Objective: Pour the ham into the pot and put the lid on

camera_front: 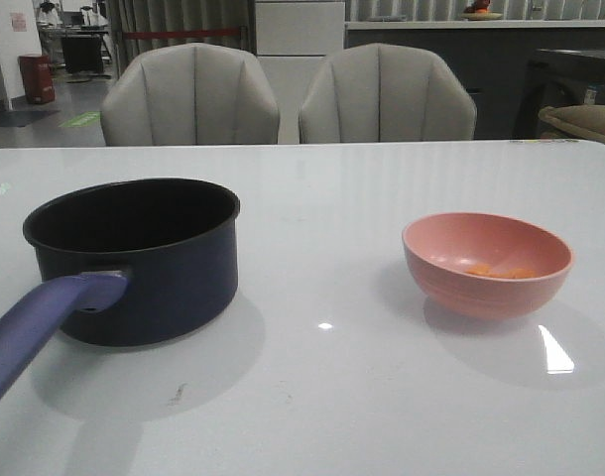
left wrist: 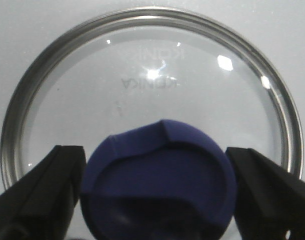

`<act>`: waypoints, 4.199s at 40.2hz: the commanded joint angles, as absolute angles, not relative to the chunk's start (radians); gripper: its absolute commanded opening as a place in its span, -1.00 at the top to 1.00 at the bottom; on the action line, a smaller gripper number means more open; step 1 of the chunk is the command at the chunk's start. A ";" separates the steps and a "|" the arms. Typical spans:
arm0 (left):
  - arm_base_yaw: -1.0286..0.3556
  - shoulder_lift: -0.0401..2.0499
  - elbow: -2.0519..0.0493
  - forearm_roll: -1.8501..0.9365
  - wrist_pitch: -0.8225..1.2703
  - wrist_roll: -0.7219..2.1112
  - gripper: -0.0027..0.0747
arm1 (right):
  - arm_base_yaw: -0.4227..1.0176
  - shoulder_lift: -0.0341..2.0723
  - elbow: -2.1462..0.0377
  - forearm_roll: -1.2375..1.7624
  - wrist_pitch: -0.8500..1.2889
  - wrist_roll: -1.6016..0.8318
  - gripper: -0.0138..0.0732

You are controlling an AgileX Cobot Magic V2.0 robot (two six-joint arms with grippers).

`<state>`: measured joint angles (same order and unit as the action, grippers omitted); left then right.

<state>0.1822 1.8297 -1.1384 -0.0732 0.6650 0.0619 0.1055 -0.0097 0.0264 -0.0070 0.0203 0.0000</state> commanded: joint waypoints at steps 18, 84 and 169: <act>0.124 1.461 -1.163 -0.054 0.682 0.067 -0.55 | 0.099 -0.031 0.021 -0.007 -0.060 0.000 0.34; -0.196 0.158 -0.330 -0.126 0.180 0.067 -0.54 | 0.099 -0.030 0.001 -0.008 -0.240 -0.011 0.34; -0.196 0.158 -0.330 -0.126 0.194 0.067 -0.54 | 0.099 1.767 -1.184 0.272 0.585 -0.022 0.08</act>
